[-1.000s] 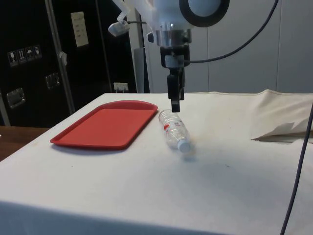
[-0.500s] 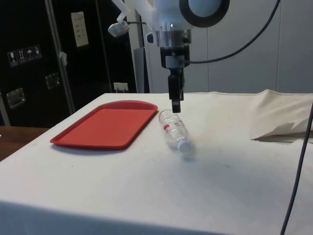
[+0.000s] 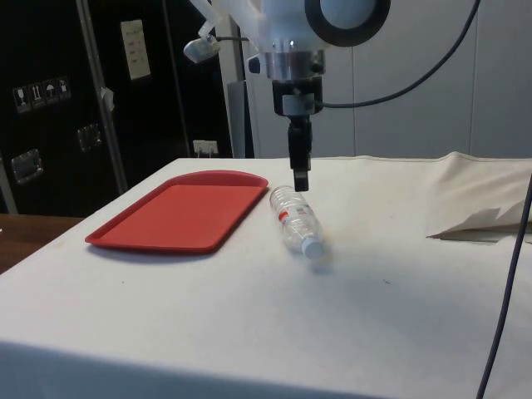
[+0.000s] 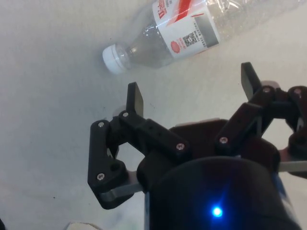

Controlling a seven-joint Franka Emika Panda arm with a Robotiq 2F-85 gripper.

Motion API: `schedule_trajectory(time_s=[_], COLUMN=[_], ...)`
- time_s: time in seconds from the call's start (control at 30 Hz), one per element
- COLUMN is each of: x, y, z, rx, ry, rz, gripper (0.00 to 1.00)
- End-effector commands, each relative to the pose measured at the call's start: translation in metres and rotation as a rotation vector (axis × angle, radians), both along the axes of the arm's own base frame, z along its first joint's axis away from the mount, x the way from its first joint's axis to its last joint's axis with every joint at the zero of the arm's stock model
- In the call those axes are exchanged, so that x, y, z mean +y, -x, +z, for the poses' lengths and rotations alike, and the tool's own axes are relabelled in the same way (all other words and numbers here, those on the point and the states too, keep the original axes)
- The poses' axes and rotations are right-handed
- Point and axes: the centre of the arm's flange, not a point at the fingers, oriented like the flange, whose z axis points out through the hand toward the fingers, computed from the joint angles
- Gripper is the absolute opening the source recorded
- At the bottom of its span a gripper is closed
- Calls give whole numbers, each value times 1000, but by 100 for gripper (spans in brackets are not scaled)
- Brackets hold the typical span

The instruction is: Place the bottle upright on the tray.

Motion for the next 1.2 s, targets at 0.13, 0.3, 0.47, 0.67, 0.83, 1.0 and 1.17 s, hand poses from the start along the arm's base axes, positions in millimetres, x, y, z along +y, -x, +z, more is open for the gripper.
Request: schedule_trajectory(time_s=[0.13, 0.3, 0.47, 0.67, 0.83, 1.0, 1.17], x=[1, 1, 1, 1, 0, 1, 1], y=[0, 0, 0, 0, 0, 1, 1], z=[1, 0, 0, -1, 0, -2, -2], rx=[-6, -7, -8, -8, 1, -8, -6], ry=[0, 1, 2, 3, 5, 6, 6], rz=[35, 71, 111, 153, 177, 215, 245], gripper=[100, 100, 100, 100, 100, 100, 100])
